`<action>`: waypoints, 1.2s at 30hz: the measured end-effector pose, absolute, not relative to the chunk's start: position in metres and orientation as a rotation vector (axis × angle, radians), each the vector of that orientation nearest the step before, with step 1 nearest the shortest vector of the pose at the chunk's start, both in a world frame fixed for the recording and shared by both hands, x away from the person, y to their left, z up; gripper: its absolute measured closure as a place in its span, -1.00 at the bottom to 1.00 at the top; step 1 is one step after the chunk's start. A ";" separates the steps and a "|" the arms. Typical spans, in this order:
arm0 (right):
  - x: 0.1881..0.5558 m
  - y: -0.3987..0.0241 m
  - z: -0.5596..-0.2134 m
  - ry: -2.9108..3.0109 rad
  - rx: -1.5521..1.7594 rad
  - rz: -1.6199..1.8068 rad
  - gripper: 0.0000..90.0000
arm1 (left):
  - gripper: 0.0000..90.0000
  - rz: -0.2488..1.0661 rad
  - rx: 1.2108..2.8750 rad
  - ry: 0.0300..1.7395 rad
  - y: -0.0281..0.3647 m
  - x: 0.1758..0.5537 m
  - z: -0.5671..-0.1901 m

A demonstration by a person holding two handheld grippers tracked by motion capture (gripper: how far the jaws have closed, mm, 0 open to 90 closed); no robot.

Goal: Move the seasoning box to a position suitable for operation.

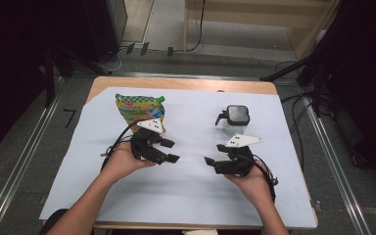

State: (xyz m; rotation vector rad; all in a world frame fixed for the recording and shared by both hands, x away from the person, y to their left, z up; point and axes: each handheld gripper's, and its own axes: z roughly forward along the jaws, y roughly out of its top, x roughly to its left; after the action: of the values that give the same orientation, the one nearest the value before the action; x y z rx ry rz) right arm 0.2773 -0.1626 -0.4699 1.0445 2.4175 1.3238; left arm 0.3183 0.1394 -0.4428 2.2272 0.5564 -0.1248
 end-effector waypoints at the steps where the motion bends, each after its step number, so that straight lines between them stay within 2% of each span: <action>1: 0.277 -0.163 -0.470 2.418 1.049 1.324 -0.23 | -0.22 -0.125 2.225 0.560 0.139 0.318 -0.443; 16: 0.277 -0.163 -0.470 2.426 1.050 1.314 -0.20 | -0.21 -0.122 2.242 0.562 0.138 0.317 -0.440; 19: 0.277 -0.163 -0.469 2.417 1.069 1.306 -0.19 | -0.13 -0.137 2.244 0.549 0.137 0.316 -0.439; 30: 0.279 -0.169 -0.466 2.370 1.103 1.293 -0.19 | -0.18 -0.126 2.246 0.535 0.134 0.314 -0.434; 36: 0.292 -0.184 -0.463 2.268 1.212 1.245 -0.24 | -0.20 -0.122 2.240 0.528 0.133 0.312 -0.431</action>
State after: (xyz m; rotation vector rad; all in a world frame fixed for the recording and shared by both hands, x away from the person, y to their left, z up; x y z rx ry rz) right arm 0.2923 -0.1836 -0.4627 1.2122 2.2682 1.2450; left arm 0.3123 0.1334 -0.4305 2.2397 0.5277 -0.1218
